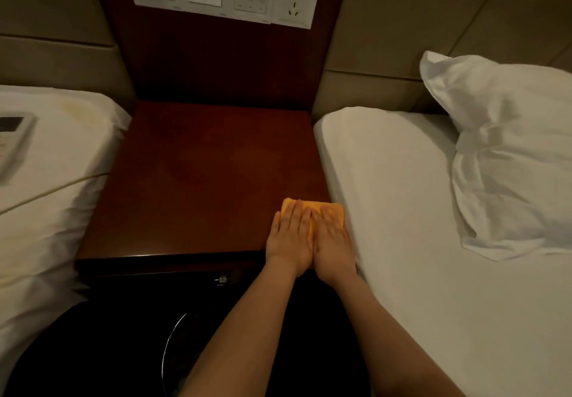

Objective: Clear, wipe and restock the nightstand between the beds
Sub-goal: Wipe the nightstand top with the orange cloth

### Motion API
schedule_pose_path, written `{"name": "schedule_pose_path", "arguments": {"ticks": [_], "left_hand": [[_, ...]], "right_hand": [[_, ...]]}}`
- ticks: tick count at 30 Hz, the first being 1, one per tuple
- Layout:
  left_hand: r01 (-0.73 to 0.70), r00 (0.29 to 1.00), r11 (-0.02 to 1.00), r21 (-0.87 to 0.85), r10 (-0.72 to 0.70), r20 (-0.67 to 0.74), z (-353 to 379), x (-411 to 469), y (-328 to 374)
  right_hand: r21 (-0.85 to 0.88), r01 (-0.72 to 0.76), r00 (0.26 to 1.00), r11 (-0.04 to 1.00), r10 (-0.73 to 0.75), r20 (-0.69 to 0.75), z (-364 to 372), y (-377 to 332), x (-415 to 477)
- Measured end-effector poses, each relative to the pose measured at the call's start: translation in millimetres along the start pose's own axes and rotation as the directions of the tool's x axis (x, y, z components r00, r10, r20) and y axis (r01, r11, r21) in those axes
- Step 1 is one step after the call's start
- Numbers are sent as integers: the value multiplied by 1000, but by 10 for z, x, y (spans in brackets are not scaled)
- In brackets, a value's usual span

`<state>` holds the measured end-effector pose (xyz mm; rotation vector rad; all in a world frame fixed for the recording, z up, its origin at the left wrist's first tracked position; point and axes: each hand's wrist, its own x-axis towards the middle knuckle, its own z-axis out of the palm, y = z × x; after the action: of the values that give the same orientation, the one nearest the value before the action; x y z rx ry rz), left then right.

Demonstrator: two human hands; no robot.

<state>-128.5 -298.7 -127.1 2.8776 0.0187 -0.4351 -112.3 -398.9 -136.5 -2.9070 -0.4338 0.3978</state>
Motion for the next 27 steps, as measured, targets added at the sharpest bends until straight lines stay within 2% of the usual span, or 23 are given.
{"name": "schedule_pose_path", "arguments": {"ticks": [14,21,27], "left_hand": [[-12,999,995,103,8,36,41,-316,-165],[16,999,993,119,-21,48,20,-559,-408],[108,990,984,139,-119,71,-17,-787,-787]], "right_hand": [[67,-41,999,997,39,35,67,-283,-272],[88,30,998,996,-36,61,118,-571,-381],[110,135,988,985,-143,65,211,-1008,-399]]}}
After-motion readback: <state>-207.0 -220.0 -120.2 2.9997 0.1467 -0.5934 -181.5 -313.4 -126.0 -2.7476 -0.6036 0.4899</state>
